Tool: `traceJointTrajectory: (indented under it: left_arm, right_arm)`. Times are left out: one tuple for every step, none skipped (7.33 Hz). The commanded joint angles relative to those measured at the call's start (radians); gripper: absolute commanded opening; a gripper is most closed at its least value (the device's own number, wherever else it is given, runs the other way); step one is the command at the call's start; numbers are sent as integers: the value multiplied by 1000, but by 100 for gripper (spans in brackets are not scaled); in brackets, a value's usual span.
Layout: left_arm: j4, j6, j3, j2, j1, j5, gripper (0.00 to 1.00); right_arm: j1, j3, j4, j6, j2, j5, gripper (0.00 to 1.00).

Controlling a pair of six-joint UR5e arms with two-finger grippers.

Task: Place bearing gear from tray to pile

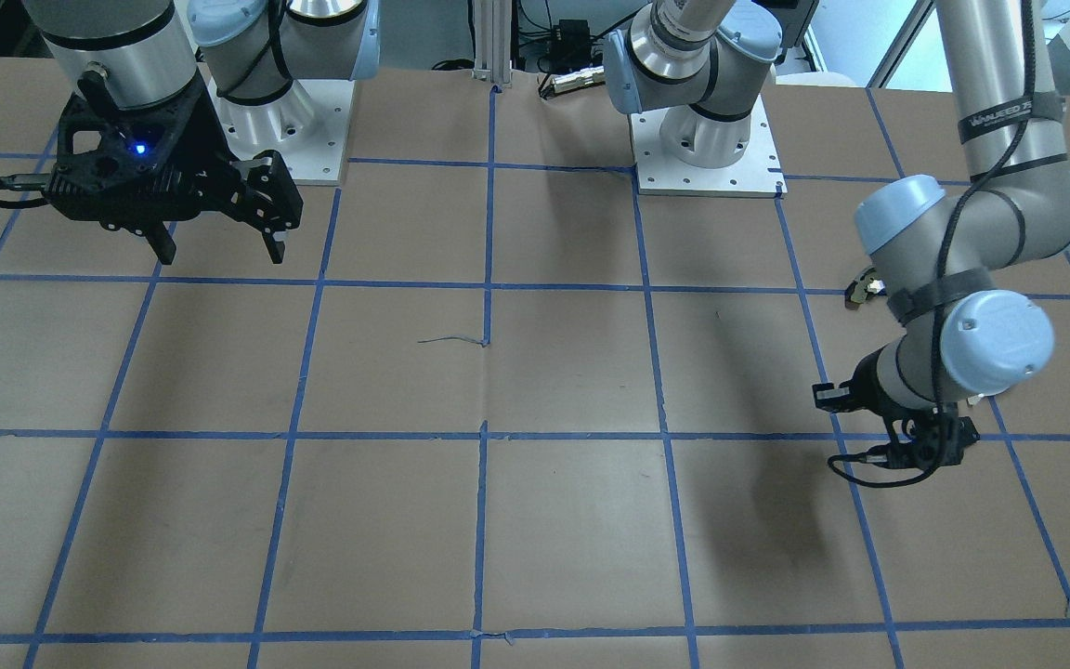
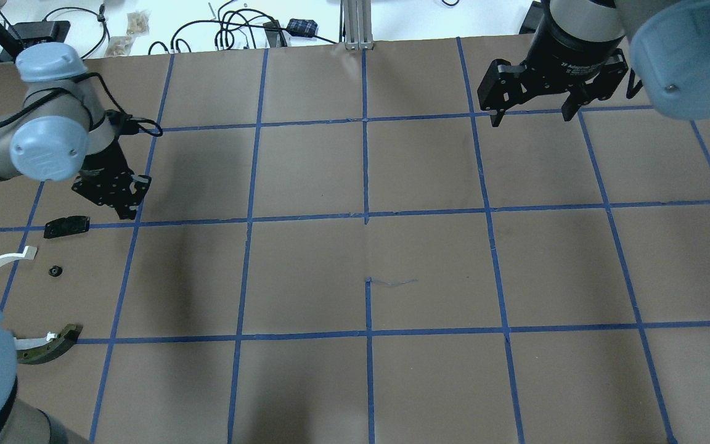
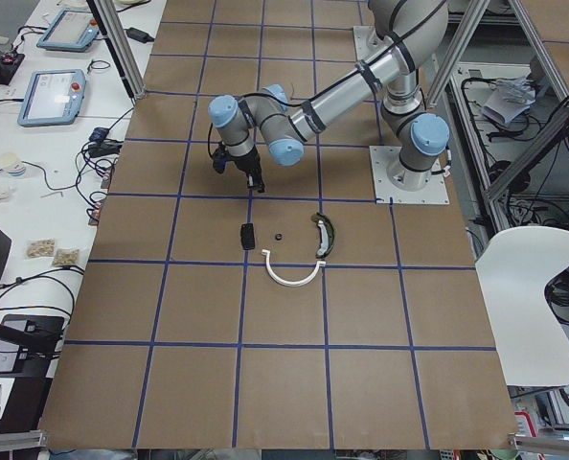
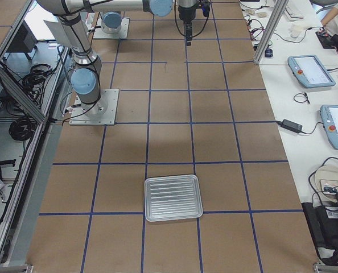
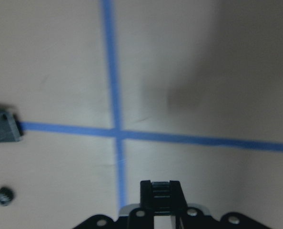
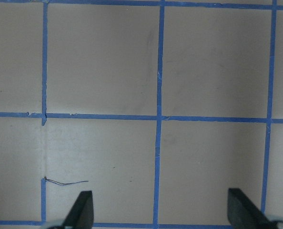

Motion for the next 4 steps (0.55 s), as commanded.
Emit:
traceJointTrajectory:
  left_arm:
    - [7, 152, -35, 6, 170, -14, 0]
    - [5, 168, -37, -8, 196, -15, 0]
    - [5, 175, -41, -9, 196, -17, 0]
    - [4, 179, -43, -18, 199, -15, 0]
  right_arm:
    - [0, 0, -1, 0, 0, 0, 100]
    - [0, 0, -1, 0, 0, 0, 100]
    - [0, 0, -1, 0, 0, 0, 100]
    - [0, 0, -1, 0, 0, 0, 100]
